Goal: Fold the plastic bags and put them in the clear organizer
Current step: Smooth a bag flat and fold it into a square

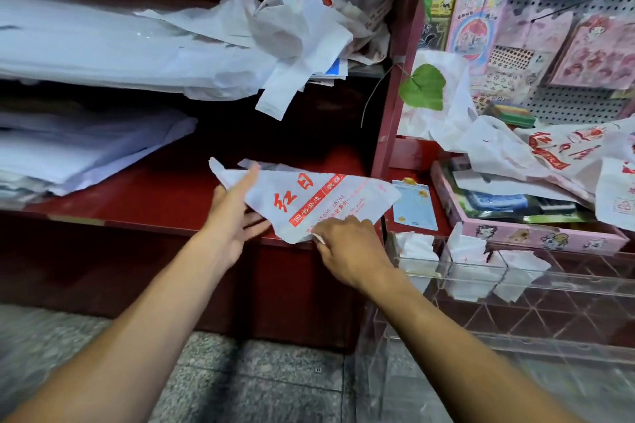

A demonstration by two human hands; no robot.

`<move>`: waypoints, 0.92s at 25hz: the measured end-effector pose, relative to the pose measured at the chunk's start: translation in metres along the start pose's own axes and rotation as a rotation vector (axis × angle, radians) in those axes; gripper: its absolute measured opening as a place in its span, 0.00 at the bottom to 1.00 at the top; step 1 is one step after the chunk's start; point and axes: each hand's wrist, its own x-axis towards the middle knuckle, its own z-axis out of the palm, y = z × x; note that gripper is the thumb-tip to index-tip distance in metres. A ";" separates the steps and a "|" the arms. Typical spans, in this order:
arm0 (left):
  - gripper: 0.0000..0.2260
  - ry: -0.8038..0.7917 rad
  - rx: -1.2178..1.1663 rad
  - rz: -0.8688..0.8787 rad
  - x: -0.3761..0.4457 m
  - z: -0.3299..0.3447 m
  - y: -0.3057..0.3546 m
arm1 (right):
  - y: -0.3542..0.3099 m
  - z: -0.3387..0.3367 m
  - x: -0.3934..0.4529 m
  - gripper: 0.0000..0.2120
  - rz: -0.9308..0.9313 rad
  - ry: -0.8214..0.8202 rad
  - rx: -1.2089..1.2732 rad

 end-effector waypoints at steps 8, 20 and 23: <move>0.26 0.237 0.352 0.070 0.017 -0.014 -0.022 | -0.020 0.001 0.005 0.23 -0.273 -0.120 0.207; 0.26 0.289 0.610 0.339 0.033 -0.037 -0.026 | 0.005 0.006 0.008 0.23 -0.010 -0.043 -0.202; 0.31 -0.092 1.165 0.466 0.036 -0.063 -0.030 | 0.003 0.010 0.007 0.21 0.008 -0.007 -0.161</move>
